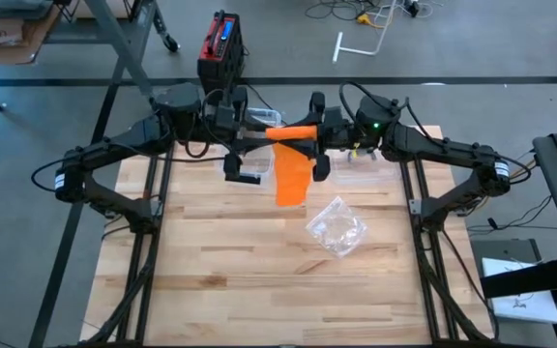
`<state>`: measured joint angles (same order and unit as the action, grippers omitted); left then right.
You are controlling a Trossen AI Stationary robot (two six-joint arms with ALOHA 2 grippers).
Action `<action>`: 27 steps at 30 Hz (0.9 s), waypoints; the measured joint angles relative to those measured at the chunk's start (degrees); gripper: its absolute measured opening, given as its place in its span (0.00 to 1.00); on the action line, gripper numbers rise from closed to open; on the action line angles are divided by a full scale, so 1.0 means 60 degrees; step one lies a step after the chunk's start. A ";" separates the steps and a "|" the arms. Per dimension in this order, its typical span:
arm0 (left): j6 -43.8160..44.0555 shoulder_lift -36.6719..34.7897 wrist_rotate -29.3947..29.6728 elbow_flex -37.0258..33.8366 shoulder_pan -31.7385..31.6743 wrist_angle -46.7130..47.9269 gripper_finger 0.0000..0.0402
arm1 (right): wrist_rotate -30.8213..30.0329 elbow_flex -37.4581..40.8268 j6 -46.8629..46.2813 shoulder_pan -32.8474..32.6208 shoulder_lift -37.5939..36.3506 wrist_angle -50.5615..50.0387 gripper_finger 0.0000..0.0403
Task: Roll bandage
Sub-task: Roll the orange bandage
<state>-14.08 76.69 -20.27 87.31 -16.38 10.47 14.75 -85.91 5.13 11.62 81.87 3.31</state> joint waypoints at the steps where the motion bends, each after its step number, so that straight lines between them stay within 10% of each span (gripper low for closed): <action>1: -0.0059 0.0000 0.0000 0.0000 0.0000 -0.0001 0.21 | 0.0002 0.0000 -0.0163 0.0000 -0.0004 -0.0005 0.26; 6: -0.0206 -0.0004 0.0010 0.0000 -0.0004 0.0006 0.07 | 0.0040 -0.0011 -0.0871 -0.0004 -0.0017 -0.0067 0.33; 27: -0.1870 0.0014 0.0846 -0.0022 0.0087 0.0013 0.10 | 0.0108 -0.0018 -0.7043 0.0146 -0.0029 -0.0384 0.62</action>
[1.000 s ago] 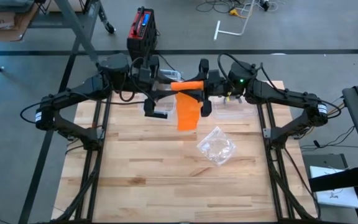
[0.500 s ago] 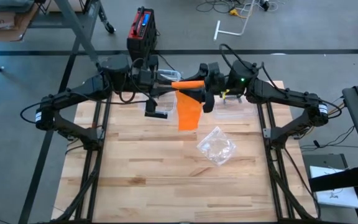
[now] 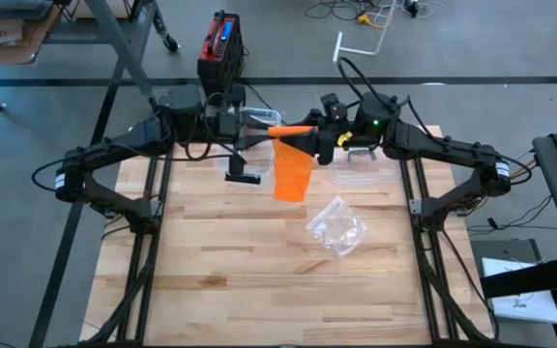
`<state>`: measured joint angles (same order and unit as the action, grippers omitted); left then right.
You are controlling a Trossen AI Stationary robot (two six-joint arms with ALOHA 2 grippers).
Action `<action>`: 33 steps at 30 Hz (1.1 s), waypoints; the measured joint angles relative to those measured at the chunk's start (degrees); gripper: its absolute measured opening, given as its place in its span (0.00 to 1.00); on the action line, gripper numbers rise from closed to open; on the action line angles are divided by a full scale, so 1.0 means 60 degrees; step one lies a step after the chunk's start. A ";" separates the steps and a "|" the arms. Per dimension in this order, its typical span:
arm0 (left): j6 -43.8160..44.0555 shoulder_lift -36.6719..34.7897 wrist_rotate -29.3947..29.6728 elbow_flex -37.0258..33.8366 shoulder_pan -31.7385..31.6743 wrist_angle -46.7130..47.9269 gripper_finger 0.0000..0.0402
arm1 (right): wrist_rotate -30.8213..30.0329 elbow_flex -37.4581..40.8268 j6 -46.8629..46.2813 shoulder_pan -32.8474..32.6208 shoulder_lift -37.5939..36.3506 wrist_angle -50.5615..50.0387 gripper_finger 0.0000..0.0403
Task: Roll bandage
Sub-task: Roll the orange bandage
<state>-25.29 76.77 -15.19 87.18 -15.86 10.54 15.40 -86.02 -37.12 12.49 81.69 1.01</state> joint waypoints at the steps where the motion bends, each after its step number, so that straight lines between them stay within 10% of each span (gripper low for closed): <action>1: -0.0028 0.0001 0.0017 0.0000 0.0001 0.0000 0.10 | 0.0007 0.0000 -0.0002 0.0038 -0.0008 -0.0045 0.62; 33: -0.3454 0.0234 0.1921 -0.0036 0.0699 0.0099 0.13 | 0.0242 0.0018 -0.0987 0.0332 -0.0170 -0.0502 0.53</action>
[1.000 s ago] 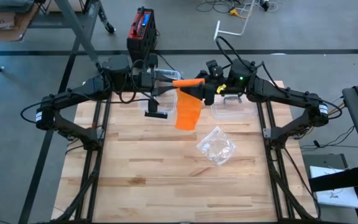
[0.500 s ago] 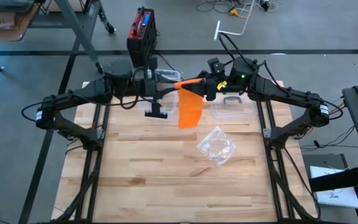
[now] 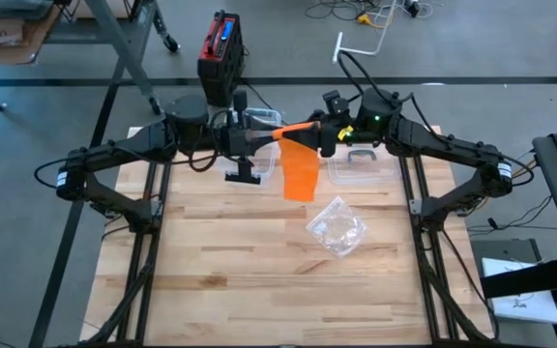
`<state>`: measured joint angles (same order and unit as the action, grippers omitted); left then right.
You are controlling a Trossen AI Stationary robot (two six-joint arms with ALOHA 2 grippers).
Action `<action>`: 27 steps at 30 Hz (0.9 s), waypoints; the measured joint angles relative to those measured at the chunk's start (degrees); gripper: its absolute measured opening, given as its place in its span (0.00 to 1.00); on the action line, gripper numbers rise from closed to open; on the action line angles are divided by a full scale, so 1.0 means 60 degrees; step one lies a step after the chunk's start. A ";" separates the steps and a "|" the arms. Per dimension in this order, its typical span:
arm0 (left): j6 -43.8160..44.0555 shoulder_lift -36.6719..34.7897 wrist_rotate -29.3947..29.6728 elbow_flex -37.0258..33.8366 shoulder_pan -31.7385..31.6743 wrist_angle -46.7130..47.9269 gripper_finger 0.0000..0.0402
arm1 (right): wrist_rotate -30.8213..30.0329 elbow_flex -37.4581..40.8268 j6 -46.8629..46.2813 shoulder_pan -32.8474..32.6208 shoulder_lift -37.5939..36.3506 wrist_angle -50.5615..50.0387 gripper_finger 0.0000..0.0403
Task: Roll bandage
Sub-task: Roll the orange bandage
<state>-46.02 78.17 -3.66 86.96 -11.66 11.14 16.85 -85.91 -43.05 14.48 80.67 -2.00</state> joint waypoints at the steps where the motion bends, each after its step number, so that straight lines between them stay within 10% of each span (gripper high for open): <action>1: 0.0063 0.0000 0.0000 0.0000 -0.0004 0.0009 0.14 | -0.0017 0.0000 0.0110 0.0000 0.0003 0.0004 0.51; 18: 0.6109 -0.0321 -0.1023 0.0058 -0.0104 0.0551 0.63 | -0.0012 -0.0007 0.4977 -0.0084 0.0021 0.0317 0.31; 27: 0.6747 -0.0350 -0.1552 0.0058 -0.0206 -0.0032 0.67 | -0.0647 -0.0007 0.8009 -0.0537 0.0079 0.0739 0.30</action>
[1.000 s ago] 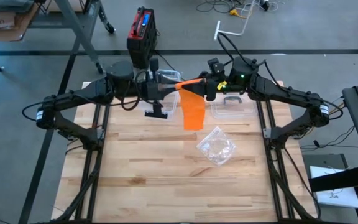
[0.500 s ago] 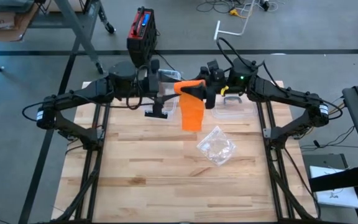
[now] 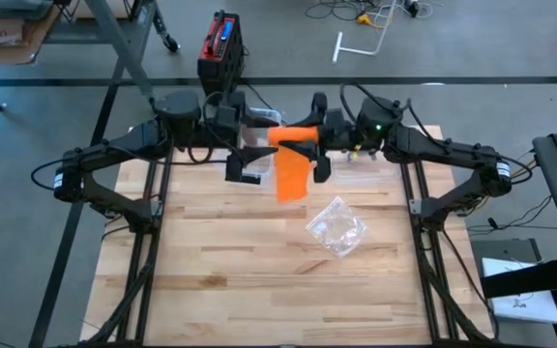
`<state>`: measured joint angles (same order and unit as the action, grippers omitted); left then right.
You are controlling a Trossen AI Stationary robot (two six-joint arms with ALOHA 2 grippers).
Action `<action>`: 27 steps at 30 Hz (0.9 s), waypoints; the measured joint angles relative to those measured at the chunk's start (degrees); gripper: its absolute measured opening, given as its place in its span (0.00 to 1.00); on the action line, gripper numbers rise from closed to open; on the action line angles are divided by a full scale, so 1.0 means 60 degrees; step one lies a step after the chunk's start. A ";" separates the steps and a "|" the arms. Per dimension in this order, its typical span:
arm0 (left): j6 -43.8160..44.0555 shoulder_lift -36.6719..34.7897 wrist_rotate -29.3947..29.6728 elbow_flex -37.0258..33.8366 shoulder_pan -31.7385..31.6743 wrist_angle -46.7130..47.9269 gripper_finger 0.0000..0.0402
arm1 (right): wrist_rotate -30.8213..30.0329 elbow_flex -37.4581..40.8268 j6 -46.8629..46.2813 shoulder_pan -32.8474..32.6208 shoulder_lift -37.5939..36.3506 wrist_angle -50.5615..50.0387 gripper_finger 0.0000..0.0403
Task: Roll bandage
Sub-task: Roll the orange bandage
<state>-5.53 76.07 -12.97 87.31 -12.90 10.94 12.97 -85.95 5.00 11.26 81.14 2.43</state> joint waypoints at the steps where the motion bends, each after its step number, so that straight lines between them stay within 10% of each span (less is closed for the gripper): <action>1: -0.0063 0.0000 0.0000 0.0000 -0.0011 -0.0056 0.66 | -0.0081 0.0000 0.0186 -0.0062 0.0003 -0.0008 0.30; 18: -0.1438 -0.0007 0.0000 0.0000 -0.0019 -0.0055 0.09 | -0.0259 0.0000 0.0538 -0.0210 0.0051 0.0176 0.34; 27: -0.1502 0.0019 0.0000 0.0000 -0.0019 -0.0055 0.18 | -0.0244 0.0000 0.0494 -0.0210 0.0051 0.0146 0.38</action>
<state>-14.55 76.19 -12.97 87.31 -13.02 10.61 11.51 -85.95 7.97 10.00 81.45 3.31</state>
